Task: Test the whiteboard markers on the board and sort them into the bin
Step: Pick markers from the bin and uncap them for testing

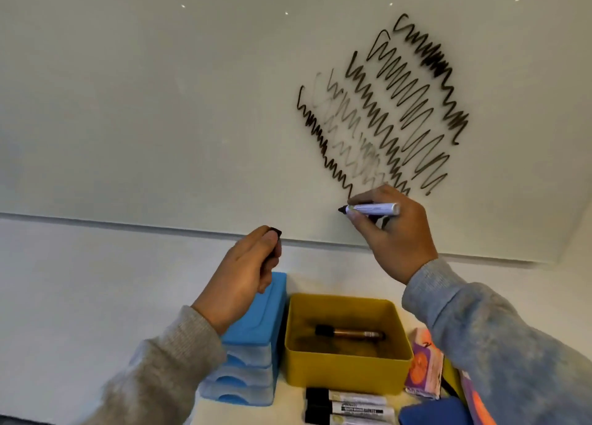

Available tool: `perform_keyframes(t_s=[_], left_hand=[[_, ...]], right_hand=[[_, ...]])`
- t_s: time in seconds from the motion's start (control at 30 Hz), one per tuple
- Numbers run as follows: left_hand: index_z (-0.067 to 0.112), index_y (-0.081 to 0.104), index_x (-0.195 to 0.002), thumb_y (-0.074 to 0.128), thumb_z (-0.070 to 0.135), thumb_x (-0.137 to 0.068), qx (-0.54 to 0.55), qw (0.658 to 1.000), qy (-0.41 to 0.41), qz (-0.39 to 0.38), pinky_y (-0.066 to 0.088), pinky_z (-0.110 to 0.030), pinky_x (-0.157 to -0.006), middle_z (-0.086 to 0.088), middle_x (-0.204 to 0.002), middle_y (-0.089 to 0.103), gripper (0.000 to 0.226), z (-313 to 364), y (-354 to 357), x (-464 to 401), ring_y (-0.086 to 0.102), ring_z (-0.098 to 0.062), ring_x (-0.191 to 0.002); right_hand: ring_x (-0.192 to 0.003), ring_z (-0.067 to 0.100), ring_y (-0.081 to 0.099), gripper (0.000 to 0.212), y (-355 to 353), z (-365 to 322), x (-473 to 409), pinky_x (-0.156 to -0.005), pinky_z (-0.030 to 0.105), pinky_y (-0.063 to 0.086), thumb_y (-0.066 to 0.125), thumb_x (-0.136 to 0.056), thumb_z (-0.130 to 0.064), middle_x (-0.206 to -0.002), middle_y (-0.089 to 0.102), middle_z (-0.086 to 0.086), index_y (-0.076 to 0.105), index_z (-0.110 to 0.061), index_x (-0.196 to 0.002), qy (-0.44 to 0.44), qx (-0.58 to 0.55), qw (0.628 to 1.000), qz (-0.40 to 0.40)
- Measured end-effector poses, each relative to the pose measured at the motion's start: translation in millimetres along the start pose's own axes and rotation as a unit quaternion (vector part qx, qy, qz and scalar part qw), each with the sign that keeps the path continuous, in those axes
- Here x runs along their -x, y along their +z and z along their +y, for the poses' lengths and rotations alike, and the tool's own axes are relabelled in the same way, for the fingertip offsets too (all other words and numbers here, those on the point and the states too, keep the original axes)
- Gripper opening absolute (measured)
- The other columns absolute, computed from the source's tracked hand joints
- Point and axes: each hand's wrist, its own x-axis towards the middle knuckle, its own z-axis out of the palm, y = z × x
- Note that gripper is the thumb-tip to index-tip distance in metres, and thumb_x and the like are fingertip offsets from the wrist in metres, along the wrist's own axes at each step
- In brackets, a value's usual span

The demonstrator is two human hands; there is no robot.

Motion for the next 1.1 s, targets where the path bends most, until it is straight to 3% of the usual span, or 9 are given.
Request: perform_keyframes(t_s=[0.13,0.2,0.3,0.43,0.53,0.8,1.1], left_hand=[[0.018,0.069,-0.108,0.043,0.026,-0.105,-0.03,1.0,0.003,0.001,0.045,-0.026,-0.059,0.0,-0.076,0.056,0.028,-7,7,19,0.049,-0.016,-0.058],[0.027,0.069,-0.114,0.045,0.022,-0.105,-0.01,1.0,-0.006,0.004,0.048,-0.028,-0.064,0.003,-0.081,0.062,0.027,-7,12,25,0.053,-0.014,-0.062],[0.035,0.065,-0.116,0.046,0.017,-0.104,0.015,1.0,-0.017,-0.012,0.052,-0.026,-0.065,0.002,-0.091,0.069,0.029,-4,20,31,0.058,-0.014,-0.068],[0.027,0.061,-0.127,0.05,0.016,-0.101,0.05,0.998,-0.004,-0.028,0.054,-0.027,-0.067,-0.005,-0.101,0.072,0.03,-1,28,36,0.063,-0.018,-0.072],[0.019,0.058,-0.126,0.056,0.024,-0.094,0.085,0.996,-0.011,-0.028,0.053,-0.03,-0.067,-0.008,-0.102,0.074,0.032,-3,33,38,0.064,-0.02,-0.07],[0.013,0.063,-0.111,0.057,0.037,-0.089,0.137,0.99,-0.038,-0.024,0.047,-0.025,-0.059,-0.011,-0.083,0.067,0.033,-13,36,37,0.048,-0.019,-0.057],[0.013,0.067,-0.113,0.057,0.033,-0.089,0.169,0.984,-0.062,-0.015,0.05,-0.027,-0.062,-0.01,-0.091,0.069,0.032,-18,36,38,0.052,-0.017,-0.062]], right_hand=[[-0.071,0.018,0.063,0.017,-4,-11,31,-0.063,0.025,0.054,0.081,-0.083,-0.012,-0.083,0.071,0.003,0.068,-0.015,-0.095,0.168,-0.147,0.975,0.007],[-0.066,0.018,0.062,0.029,-3,-17,49,-0.06,0.027,0.053,0.079,-0.083,-0.004,-0.08,0.07,0.008,0.059,-0.012,-0.102,0.224,-0.227,0.948,0.025],[-0.062,0.02,0.058,0.041,0,-23,75,-0.062,0.032,0.046,0.075,-0.084,0.0,-0.067,0.066,0.0,0.051,-0.018,-0.112,0.298,-0.331,0.894,0.051],[-0.062,0.019,0.058,0.065,-5,-28,93,-0.059,0.031,0.045,0.075,-0.077,-0.001,-0.078,0.068,0.009,0.046,-0.026,-0.129,0.354,-0.444,0.818,0.09],[-0.061,0.018,0.057,0.072,-11,-31,100,-0.056,0.029,0.047,0.075,-0.072,-0.004,-0.081,0.067,0.011,0.044,-0.031,-0.132,0.367,-0.49,0.784,0.102],[-0.062,0.017,0.056,0.066,-14,-29,107,-0.054,0.028,0.045,0.074,-0.076,-0.007,-0.086,0.071,0.01,0.049,-0.025,-0.134,0.39,-0.489,0.772,0.112],[-0.061,0.016,0.054,0.054,-16,-21,113,-0.052,0.026,0.045,0.073,-0.078,-0.01,-0.087,0.068,0.008,0.053,-0.025,-0.126,0.401,-0.515,0.747,0.128]])
